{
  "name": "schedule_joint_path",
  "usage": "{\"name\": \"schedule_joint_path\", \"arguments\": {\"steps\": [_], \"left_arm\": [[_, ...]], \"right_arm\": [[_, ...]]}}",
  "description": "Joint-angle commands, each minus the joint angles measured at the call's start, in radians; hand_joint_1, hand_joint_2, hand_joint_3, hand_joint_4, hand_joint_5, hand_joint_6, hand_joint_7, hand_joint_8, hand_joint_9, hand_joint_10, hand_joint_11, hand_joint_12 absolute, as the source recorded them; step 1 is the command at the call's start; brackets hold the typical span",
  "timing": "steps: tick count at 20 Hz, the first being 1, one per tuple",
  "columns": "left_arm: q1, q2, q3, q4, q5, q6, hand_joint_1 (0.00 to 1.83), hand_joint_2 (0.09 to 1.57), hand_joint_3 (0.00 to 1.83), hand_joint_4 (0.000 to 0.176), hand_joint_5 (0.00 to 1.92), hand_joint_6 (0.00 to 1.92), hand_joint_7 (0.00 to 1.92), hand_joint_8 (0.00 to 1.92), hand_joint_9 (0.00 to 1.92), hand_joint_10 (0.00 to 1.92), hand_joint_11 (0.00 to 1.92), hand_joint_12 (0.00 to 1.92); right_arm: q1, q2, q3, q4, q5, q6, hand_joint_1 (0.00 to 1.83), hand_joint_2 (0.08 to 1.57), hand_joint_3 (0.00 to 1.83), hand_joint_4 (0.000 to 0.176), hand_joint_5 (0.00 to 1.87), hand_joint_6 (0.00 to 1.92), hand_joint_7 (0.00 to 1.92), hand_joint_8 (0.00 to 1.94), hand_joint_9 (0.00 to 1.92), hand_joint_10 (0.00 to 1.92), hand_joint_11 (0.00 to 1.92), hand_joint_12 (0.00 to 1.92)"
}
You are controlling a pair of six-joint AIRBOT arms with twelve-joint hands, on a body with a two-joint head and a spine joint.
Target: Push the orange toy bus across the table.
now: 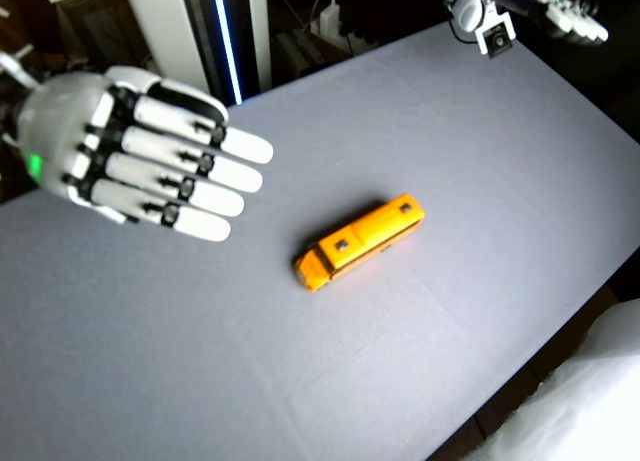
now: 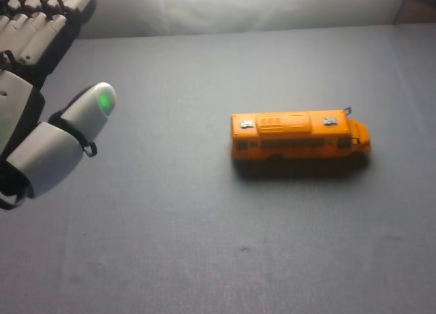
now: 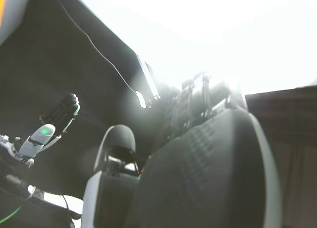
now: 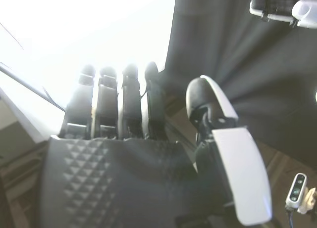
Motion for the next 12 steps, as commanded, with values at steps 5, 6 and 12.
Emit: {"name": "schedule_joint_path", "arguments": {"steps": [5, 6, 12], "left_arm": [[-0.024, 0.012, -0.002, 0.078, -0.123, -0.037, 0.23, 1.56, 0.01, 0.000, 0.07, 0.00, 0.12, 0.00, 0.07, 0.00, 0.00, 0.00], [-0.033, 0.015, 0.000, 0.097, -0.123, -0.039, 0.22, 1.57, 0.03, 0.000, 0.01, 0.00, 0.04, 0.00, 0.01, 0.00, 0.00, 0.00], [-0.065, 0.024, -0.008, 0.136, -0.123, -0.031, 0.26, 1.53, 0.00, 0.000, 0.16, 0.00, 0.16, 0.00, 0.09, 0.00, 0.01, 0.00]], "right_arm": [[0.048, 0.015, -0.018, -0.065, 0.129, -0.005, 0.75, 1.42, 0.00, 0.000, 0.22, 0.00, 0.25, 0.00, 0.27, 0.01, 0.28, 0.10], [0.062, 0.016, -0.019, -0.077, 0.129, -0.009, 0.89, 1.42, 0.00, 0.000, 0.23, 0.01, 0.27, 0.01, 0.32, 0.02, 0.35, 0.12], [0.152, 0.017, -0.043, -0.194, 0.129, -0.062, 0.98, 1.38, 0.00, 0.114, 0.16, 0.02, 0.19, 0.00, 0.27, 0.00, 0.20, 0.00]]}}
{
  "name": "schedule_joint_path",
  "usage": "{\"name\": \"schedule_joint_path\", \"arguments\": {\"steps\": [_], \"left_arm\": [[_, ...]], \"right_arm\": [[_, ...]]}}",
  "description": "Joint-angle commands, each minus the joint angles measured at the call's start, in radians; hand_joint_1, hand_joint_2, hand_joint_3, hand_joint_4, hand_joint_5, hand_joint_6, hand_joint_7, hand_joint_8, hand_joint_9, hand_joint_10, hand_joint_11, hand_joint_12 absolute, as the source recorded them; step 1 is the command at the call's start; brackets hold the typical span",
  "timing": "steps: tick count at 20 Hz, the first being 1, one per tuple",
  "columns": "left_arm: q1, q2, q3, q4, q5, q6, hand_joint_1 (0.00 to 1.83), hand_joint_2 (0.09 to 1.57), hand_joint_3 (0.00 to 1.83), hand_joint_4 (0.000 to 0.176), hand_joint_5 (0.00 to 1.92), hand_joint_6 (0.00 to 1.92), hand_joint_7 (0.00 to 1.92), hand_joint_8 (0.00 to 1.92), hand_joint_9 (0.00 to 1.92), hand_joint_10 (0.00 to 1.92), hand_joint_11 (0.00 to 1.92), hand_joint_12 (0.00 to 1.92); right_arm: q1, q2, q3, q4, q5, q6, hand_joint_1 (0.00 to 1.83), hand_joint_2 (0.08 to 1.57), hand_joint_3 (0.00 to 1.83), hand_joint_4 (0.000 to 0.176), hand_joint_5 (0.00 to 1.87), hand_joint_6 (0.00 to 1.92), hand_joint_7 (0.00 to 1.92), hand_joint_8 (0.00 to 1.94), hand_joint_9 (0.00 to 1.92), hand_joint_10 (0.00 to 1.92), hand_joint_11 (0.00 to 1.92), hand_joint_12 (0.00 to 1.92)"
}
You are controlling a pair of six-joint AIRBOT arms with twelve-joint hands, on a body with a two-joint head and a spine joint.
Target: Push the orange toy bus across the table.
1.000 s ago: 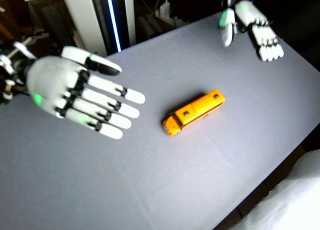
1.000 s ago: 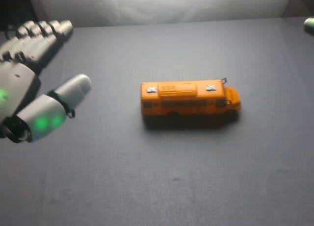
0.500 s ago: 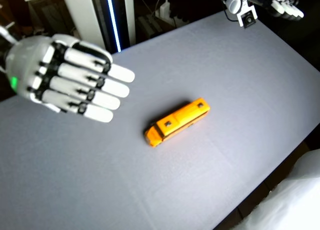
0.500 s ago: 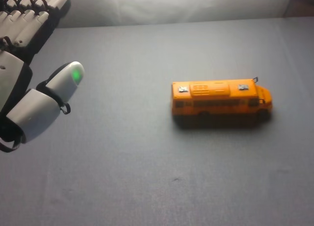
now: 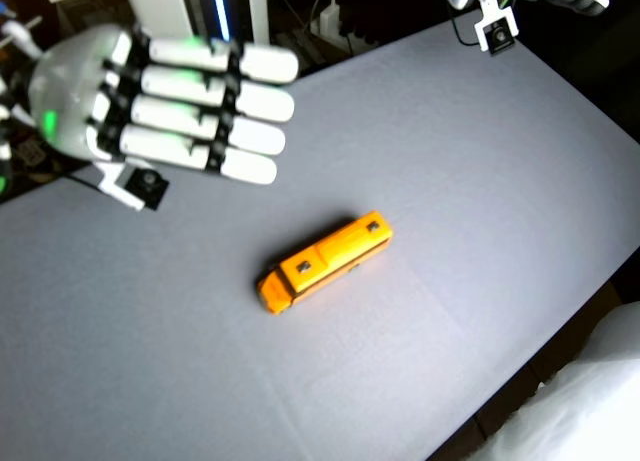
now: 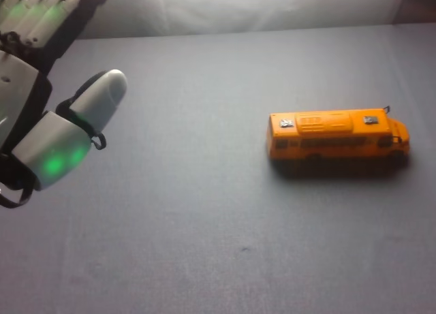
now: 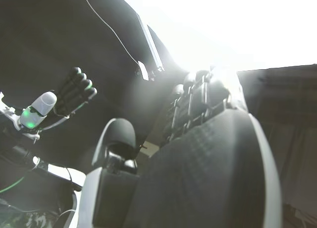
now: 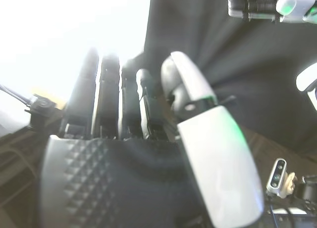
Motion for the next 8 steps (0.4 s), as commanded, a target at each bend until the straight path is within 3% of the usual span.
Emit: {"name": "schedule_joint_path", "arguments": {"steps": [1, 2, 3, 4, 5, 6, 7, 8], "left_arm": [[-0.019, 0.013, -0.008, 0.049, -0.122, 0.011, 0.30, 1.51, 0.00, 0.000, 0.16, 0.00, 0.15, 0.00, 0.09, 0.00, 0.01, 0.00], [-0.035, 0.021, -0.008, 0.056, -0.123, 0.021, 0.46, 1.49, 0.00, 0.000, 0.26, 0.02, 0.22, 0.02, 0.17, 0.02, 0.05, 0.02], [-0.061, 0.031, -0.009, 0.071, -0.123, 0.033, 0.61, 1.42, 0.00, 0.000, 0.38, 0.03, 0.31, 0.01, 0.26, 0.02, 0.09, 0.04], [-0.084, 0.037, -0.010, 0.084, -0.123, 0.047, 0.58, 1.41, 0.00, 0.000, 0.19, 0.00, 0.12, 0.00, 0.07, 0.00, 0.02, 0.01], [-0.101, 0.039, -0.011, 0.092, -0.123, 0.062, 0.54, 1.42, 0.00, 0.004, 0.18, 0.01, 0.11, 0.01, 0.06, 0.01, 0.00, 0.00], [-0.116, 0.039, -0.013, 0.095, -0.123, 0.078, 0.51, 1.46, 0.01, 0.000, 0.23, 0.01, 0.20, 0.01, 0.20, 0.02, 0.10, 0.07], [-0.123, 0.045, -0.018, 0.097, -0.123, 0.080, 0.54, 1.47, 0.00, 0.000, 0.29, 0.02, 0.30, 0.01, 0.35, 0.01, 0.17, 0.34], [-0.123, 0.058, -0.028, 0.103, -0.123, 0.080, 0.73, 1.38, 0.01, 0.000, 0.56, 0.08, 0.67, 0.12, 0.72, 0.15, 0.38, 0.80]], "right_arm": [[0.020, 0.004, -0.001, -0.009, 0.121, -0.001, 1.04, 1.36, 0.00, 0.102, 0.26, 0.02, 0.20, 0.00, 0.26, 0.00, 0.21, 0.02], [0.047, 0.008, -0.001, -0.038, 0.121, -0.001, 1.10, 1.37, 0.00, 0.045, 0.24, 0.00, 0.16, 0.00, 0.23, 0.00, 0.22, 0.03], [0.059, 0.012, 0.000, -0.049, 0.121, -0.004, 1.15, 1.35, 0.00, 0.025, 0.26, 0.01, 0.16, 0.00, 0.24, 0.00, 0.22, 0.03], [0.071, 0.017, 0.000, -0.057, 0.121, -0.014, 1.21, 1.28, 0.00, 0.029, 0.28, 0.00, 0.21, 0.00, 0.29, 0.01, 0.35, 0.09], [0.080, 0.020, 0.001, -0.058, 0.121, -0.024, 1.24, 1.22, 0.00, 0.000, 0.34, 0.01, 0.22, 0.00, 0.27, 0.00, 0.29, 0.07], [0.086, 0.019, 0.004, -0.058, 0.121, -0.026, 1.31, 1.10, 0.00, 0.000, 0.62, 0.08, 0.39, 0.01, 0.40, 0.02, 0.39, 0.11], [0.093, 0.019, 0.004, -0.060, 0.121, -0.026, 1.29, 1.09, 0.00, 0.000, 0.57, 0.04, 0.35, 0.00, 0.38, 0.00, 0.37, 0.11], [0.100, 0.028, -0.007, -0.059, 0.122, -0.020, 1.34, 1.09, 0.00, 0.029, 0.52, 0.01, 0.27, 0.00, 0.30, 0.00, 0.29, 0.08]]}}
